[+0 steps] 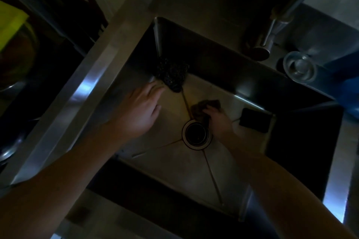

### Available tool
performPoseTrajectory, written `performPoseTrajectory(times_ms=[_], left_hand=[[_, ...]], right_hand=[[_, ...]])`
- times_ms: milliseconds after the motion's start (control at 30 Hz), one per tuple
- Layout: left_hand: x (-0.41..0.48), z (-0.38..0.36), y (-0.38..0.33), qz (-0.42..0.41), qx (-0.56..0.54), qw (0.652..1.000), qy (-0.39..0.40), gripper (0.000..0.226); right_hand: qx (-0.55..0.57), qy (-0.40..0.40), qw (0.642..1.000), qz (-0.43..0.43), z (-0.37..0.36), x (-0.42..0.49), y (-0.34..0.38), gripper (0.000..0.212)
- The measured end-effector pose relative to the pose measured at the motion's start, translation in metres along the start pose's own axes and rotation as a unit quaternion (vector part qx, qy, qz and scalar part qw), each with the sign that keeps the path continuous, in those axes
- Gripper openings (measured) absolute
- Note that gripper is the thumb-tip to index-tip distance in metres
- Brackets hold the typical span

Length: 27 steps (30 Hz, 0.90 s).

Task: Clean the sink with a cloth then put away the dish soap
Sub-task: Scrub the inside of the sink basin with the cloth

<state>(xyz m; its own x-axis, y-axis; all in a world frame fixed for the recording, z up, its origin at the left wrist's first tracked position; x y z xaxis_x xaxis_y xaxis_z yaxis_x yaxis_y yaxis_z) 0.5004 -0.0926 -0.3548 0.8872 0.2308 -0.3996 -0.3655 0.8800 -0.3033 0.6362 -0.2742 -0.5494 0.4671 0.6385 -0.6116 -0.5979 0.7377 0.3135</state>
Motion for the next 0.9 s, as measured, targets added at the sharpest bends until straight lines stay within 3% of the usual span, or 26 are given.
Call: performPoseTrajectory(times_ms=[133, 233, 333, 567, 667, 767, 900], left_hand=[[-0.001, 0.001, 0.002, 0.003, 0.001, 1.0, 0.002, 0.047], [-0.002, 0.001, 0.007, 0.009, 0.0, 1.0, 0.01, 0.048], [-0.002, -0.001, 0.013, 0.013, 0.005, 1.0, 0.023, 0.048], [-0.009, -0.003, 0.018, 0.017, -0.004, 1.0, 0.026, 0.047], [-0.009, -0.006, 0.023, 0.023, -0.002, 0.999, 0.031, 0.048], [-0.01, -0.006, 0.026, 0.022, -0.009, 0.999, 0.031, 0.049], [-0.014, -0.004, 0.027, 0.019, 0.01, 0.999, 0.034, 0.048]], right_hand=[[0.136, -0.058, 0.989, -0.007, 0.001, -0.022, -0.026, 0.046], [0.248, -0.126, 0.956, -0.096, 0.02, -0.03, -0.062, 0.044], [0.286, -0.143, 0.928, -0.19, 0.036, -0.022, -0.079, 0.042], [0.204, -0.128, 0.963, -0.122, 0.057, 0.03, -0.014, 0.041], [0.129, -0.03, 0.991, -0.024, 0.041, 0.05, 0.028, 0.047], [0.047, 0.072, 0.995, 0.04, 0.014, 0.051, 0.057, 0.051], [-0.028, 0.101, 0.992, 0.065, -0.008, 0.022, 0.066, 0.051]])
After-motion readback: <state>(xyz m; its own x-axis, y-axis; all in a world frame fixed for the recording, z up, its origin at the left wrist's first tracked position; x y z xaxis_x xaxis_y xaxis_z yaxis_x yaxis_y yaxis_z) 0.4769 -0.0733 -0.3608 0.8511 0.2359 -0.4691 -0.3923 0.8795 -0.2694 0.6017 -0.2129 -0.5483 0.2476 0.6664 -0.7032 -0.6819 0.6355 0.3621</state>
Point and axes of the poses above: each hand's wrist, its own x-axis towards the middle knuckle, its own z-axis out of the back of the hand, y = z × x, the point moved 9 cm from there along x, towards the middle knuckle, and after that the axes turned 13 degrees about y, right-handed, at the moved point
